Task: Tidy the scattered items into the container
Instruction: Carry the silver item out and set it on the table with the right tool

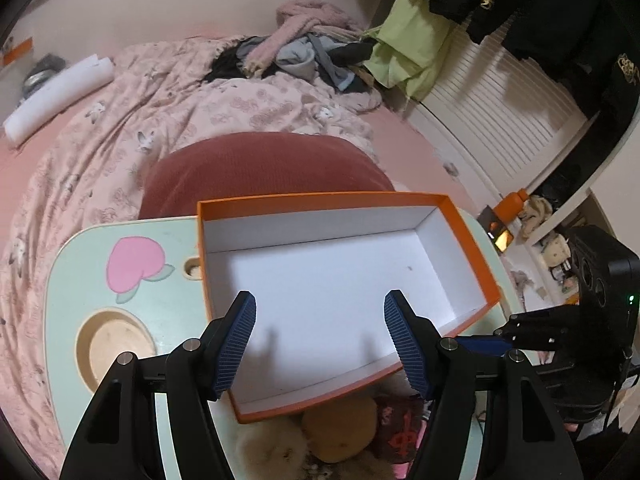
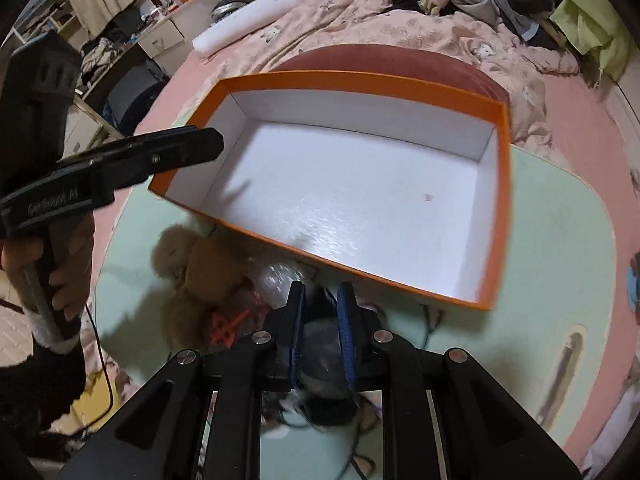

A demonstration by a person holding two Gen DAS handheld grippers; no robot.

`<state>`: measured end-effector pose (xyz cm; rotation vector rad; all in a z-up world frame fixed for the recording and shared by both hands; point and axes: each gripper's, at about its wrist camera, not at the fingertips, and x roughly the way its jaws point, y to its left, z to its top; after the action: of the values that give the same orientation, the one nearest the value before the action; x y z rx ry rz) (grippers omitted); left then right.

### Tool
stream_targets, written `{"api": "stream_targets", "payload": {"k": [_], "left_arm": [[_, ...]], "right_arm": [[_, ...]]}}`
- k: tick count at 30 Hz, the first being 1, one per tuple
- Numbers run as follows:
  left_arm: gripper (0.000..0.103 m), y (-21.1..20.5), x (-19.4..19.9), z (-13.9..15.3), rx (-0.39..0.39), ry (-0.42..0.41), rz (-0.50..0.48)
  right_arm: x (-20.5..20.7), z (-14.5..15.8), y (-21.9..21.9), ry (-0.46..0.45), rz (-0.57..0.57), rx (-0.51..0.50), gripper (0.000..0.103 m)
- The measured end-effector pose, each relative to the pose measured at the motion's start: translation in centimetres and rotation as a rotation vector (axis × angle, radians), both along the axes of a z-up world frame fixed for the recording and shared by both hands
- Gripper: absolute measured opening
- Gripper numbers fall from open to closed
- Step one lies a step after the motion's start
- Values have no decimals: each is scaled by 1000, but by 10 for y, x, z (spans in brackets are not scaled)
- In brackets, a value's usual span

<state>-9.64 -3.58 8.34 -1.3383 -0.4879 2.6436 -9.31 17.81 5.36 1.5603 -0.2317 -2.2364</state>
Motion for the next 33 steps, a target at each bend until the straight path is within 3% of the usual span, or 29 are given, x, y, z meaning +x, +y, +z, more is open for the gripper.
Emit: {"api": "stream_targets", "payload": {"k": [4, 8, 11, 14, 16, 20, 24, 28, 33], "left_arm": [[66, -6, -1, 0, 11, 3, 10], [66, -8, 6, 4, 41, 33, 11], [66, -11, 19, 13, 67, 75, 9], [66, -19, 35, 19, 73, 103, 40], [66, -27, 47, 20, 70, 113, 78], [66, -41, 69, 15, 27, 124, 200], [66, -52, 76, 0, -43, 116, 302], [66, -69, 71, -21, 160, 73, 276], [66, -71, 59, -25, 224, 115, 291]], "right_arm": [[-7, -14, -3, -6, -19, -63, 29], [0, -14, -1, 48, -46, -54, 30], [14, -4, 5, 95, -47, -127, 32], [29, 9, 10, 139, -57, -165, 48], [34, 15, 12, 162, -80, -121, 54], [37, 15, 17, 162, -136, 13, 54], [38, 9, 27, 150, -209, 79, 54], [46, 5, 41, 139, -226, 90, 54], [52, 10, 72, 197, -335, 17, 54]]}}
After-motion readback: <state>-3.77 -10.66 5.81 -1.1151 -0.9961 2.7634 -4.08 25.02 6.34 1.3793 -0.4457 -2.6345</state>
